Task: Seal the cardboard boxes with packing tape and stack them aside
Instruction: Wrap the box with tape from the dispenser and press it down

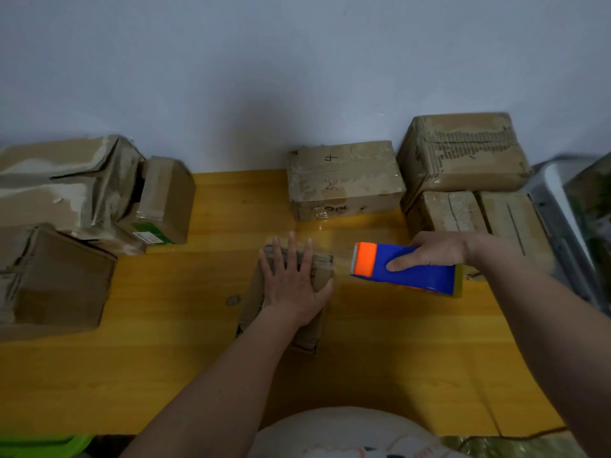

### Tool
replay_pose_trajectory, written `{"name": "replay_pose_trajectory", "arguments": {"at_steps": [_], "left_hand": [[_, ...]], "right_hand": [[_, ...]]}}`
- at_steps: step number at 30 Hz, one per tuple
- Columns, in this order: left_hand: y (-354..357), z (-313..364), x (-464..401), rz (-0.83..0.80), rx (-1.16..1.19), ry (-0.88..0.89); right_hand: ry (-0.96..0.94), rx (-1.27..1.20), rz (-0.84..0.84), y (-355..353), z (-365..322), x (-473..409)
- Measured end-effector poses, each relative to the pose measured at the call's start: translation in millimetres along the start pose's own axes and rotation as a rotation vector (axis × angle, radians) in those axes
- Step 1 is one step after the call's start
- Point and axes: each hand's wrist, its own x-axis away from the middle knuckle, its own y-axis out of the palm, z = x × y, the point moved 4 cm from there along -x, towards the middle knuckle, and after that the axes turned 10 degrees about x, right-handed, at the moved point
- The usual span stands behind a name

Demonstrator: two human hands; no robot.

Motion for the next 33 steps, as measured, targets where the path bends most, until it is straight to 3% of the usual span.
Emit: {"name": "replay_pose_trajectory", "arguments": {"at_steps": [7, 12, 17, 23, 27, 33], "left_hand": [[-0.9, 1.8, 0.6, -0.002, -0.016, -0.023], [-1.1, 3.3, 2.3, 0.01, 0.0, -0.03], [-1.7, -5.6, -0.4, 0.01, 0.038, -0.128], [-6.6, -4.5, -1.7, -0.019, 0.076, -0.171], [-10.2, -13.3, 6.2, 0.017, 0.171, -0.163], [-11.4, -33.1, 30.3, 0.188, 0.418, -0.209]], "right_hand": [[0.089, 0.079, -0.048, 3.7, -23.2, 0.8], [0.186, 0.217, 0.054, 7.2, -44.9, -9.5], [0.341, 0.551, 0.17, 29.3, -33.9, -10.1], [0.253, 0.211, 0.435, 25.2, -41.5, -16.8], [0.264, 0.011, 0.54, 60.0, -32.3, -31.7], [0.399, -0.168, 0.392, 127.3, -20.1, -55.9]]}}
